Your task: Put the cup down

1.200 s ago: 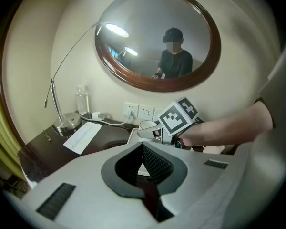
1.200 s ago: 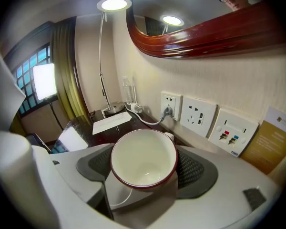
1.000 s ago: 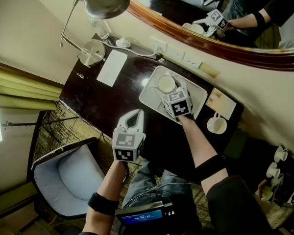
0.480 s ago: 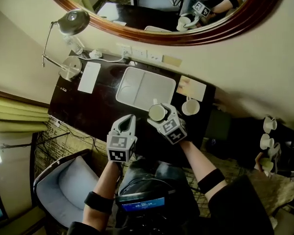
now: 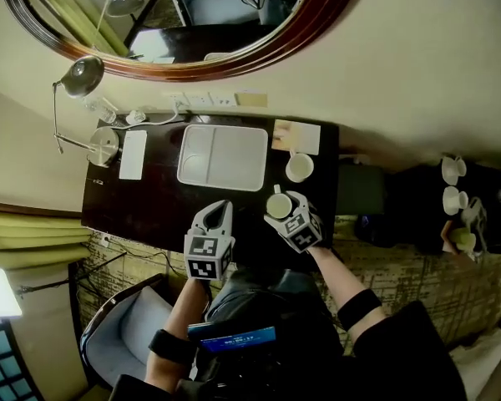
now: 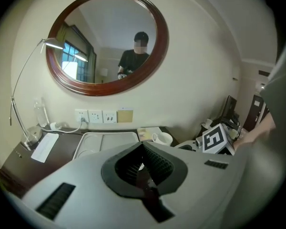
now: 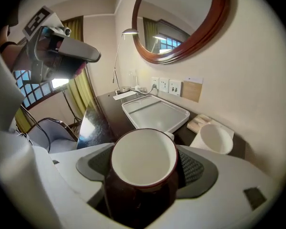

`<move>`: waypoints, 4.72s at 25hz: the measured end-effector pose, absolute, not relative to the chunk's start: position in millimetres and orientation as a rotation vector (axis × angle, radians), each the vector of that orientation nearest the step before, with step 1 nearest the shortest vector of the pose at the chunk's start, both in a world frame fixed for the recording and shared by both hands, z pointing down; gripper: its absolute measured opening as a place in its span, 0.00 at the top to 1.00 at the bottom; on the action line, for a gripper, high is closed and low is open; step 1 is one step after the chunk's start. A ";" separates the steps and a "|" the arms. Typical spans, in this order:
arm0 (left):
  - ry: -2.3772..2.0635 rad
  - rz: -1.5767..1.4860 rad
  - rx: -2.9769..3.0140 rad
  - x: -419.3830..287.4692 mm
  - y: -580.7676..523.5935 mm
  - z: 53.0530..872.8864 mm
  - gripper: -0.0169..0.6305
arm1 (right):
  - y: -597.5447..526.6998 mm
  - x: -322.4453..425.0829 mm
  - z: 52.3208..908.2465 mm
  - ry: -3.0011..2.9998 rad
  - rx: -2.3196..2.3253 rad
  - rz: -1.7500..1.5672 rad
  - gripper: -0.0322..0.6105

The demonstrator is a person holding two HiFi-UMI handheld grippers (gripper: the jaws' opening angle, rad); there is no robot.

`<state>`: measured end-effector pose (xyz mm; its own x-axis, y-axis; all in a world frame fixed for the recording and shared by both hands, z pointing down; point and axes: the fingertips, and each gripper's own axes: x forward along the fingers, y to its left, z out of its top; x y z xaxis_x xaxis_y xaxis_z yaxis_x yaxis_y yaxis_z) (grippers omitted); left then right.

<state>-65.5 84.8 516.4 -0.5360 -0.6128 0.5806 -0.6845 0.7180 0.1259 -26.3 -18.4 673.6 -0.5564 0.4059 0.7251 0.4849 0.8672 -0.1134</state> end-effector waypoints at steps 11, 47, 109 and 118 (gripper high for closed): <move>-2.283 0.207 1.020 -52.8 70.4 512.4 0.97 | -41.2 -23.1 691.4 -2.240 -0.583 -0.121 0.32; -2.316 0.112 1.159 -58.0 74.3 480.0 0.97 | -118.0 -4.0 555.3 -2.539 -0.152 0.204 0.51; -1.727 0.461 1.167 17.8 -73.9 662.8 0.24 | -192.5 42.6 576.3 -2.448 -0.017 0.436 0.95; -1.726 0.518 1.100 9.0 -93.1 698.6 0.23 | -212.8 46.9 593.6 -2.412 -0.033 0.456 0.95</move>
